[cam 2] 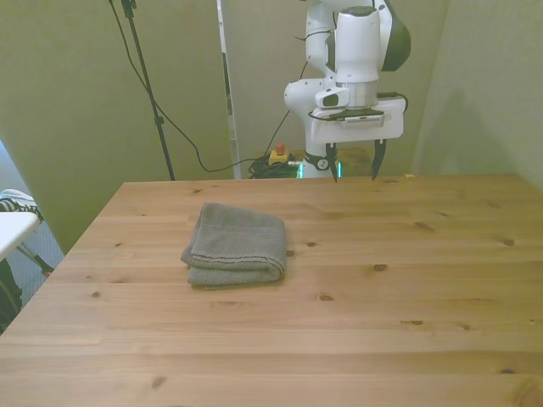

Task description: Unfold the towel

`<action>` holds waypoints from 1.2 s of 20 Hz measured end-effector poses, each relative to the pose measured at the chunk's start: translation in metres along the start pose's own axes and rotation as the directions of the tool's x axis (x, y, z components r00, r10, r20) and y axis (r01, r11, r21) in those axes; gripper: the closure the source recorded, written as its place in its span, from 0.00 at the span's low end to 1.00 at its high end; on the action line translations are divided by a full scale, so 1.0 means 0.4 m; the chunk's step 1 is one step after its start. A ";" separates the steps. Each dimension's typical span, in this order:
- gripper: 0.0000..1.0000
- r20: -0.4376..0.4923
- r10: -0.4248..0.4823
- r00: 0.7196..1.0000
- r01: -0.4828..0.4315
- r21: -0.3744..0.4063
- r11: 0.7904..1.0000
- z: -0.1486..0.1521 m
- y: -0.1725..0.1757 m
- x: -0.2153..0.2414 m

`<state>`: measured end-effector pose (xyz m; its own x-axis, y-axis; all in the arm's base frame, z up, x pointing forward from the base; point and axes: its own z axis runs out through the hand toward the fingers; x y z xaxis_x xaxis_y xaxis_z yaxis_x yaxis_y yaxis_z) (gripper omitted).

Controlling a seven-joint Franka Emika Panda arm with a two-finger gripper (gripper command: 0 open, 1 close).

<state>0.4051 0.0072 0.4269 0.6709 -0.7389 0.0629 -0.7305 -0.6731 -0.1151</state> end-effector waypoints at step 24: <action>0.00 0.026 0.343 0.939 -0.344 0.128 0.930 -0.039 0.617 0.732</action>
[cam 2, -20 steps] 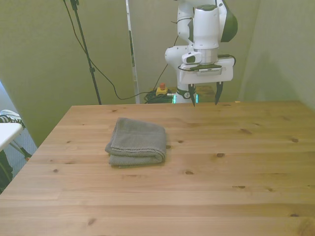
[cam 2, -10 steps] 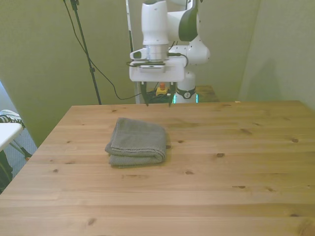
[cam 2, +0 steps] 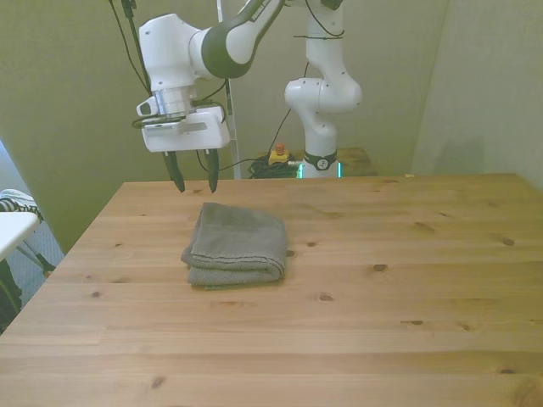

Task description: Unfold the towel

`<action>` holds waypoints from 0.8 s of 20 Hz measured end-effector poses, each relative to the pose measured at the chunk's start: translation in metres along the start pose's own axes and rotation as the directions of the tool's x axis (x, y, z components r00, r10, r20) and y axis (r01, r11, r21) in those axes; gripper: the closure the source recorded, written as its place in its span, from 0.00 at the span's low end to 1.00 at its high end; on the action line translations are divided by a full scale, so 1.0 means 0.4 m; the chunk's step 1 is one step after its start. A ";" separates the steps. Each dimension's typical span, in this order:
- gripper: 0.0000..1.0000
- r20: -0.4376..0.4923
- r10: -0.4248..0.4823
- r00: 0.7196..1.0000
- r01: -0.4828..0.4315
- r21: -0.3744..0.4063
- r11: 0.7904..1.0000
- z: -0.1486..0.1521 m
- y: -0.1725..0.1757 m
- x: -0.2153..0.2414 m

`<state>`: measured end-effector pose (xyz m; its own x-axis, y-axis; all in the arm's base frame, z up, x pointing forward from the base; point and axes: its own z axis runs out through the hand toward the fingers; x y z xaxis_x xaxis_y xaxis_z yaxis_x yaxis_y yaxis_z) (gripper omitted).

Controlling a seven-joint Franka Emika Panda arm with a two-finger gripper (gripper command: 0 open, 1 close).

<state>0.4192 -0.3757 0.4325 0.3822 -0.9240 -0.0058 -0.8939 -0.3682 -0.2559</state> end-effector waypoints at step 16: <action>1.00 0.251 -0.118 0.961 0.050 0.262 0.964 0.147 0.042 0.072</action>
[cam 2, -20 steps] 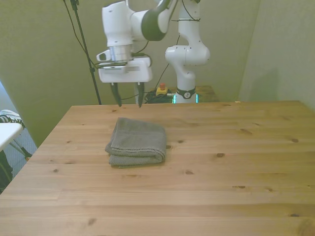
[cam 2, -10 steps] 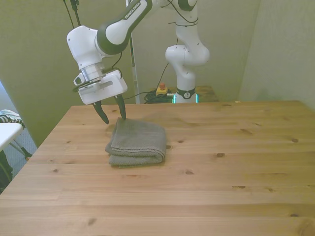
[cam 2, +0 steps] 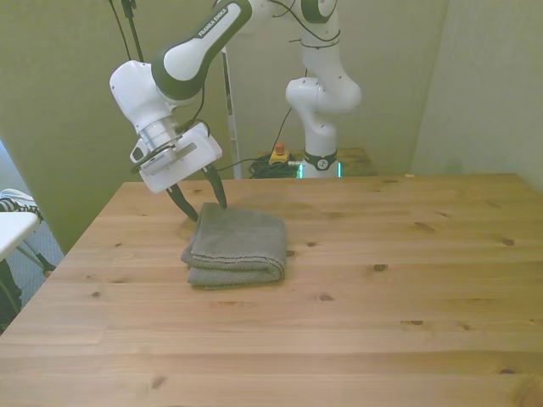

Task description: Unfold the towel

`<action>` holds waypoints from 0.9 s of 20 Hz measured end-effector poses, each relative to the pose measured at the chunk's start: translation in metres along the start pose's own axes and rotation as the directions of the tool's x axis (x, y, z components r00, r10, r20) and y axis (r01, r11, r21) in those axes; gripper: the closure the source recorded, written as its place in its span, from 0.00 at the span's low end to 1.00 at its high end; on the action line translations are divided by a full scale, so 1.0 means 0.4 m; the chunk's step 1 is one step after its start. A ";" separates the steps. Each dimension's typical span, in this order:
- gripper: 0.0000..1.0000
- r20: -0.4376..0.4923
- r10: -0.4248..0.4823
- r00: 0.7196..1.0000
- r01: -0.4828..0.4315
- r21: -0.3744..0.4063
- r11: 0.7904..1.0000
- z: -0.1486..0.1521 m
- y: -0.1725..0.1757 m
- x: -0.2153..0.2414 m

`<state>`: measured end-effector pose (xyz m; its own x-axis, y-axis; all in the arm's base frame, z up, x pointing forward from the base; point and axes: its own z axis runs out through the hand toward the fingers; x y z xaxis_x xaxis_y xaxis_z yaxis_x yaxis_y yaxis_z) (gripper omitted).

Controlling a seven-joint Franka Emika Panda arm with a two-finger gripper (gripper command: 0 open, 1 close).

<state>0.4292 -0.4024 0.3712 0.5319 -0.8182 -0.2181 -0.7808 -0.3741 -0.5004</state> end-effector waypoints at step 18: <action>1.00 0.011 -0.028 1.000 0.028 0.028 0.999 0.022 0.031 0.017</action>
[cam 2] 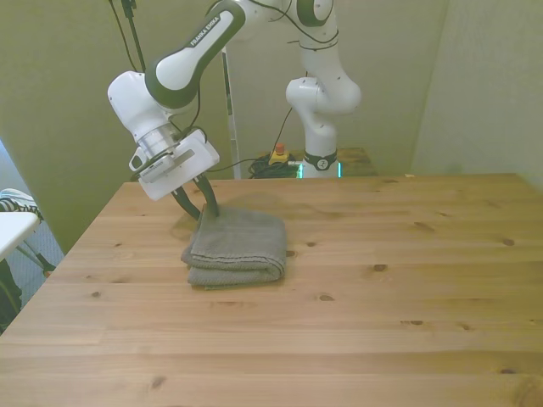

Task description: Unfold the towel

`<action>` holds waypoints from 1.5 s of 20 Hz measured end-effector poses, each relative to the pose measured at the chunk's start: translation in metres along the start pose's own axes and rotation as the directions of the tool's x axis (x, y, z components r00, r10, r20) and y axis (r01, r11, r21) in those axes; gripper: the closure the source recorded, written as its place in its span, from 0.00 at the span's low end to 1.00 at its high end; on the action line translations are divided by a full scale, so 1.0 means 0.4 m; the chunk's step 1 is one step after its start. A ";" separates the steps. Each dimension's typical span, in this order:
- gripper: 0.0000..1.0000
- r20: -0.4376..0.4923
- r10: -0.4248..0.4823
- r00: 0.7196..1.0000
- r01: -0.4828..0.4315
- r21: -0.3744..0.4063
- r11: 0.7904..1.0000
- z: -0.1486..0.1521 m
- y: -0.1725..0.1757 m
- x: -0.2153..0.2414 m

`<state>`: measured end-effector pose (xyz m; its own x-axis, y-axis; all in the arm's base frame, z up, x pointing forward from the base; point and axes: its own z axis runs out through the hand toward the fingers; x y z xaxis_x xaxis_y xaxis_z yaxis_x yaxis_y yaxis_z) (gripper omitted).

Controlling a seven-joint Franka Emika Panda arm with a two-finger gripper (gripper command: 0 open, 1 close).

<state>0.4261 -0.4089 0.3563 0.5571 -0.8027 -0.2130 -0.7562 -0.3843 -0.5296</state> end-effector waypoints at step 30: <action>1.00 0.058 -0.367 0.928 0.369 -0.013 0.929 0.127 -0.538 -0.339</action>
<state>0.5307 -0.1940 0.4576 0.8149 -0.5774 -0.0508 -0.5020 -0.6592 -0.5599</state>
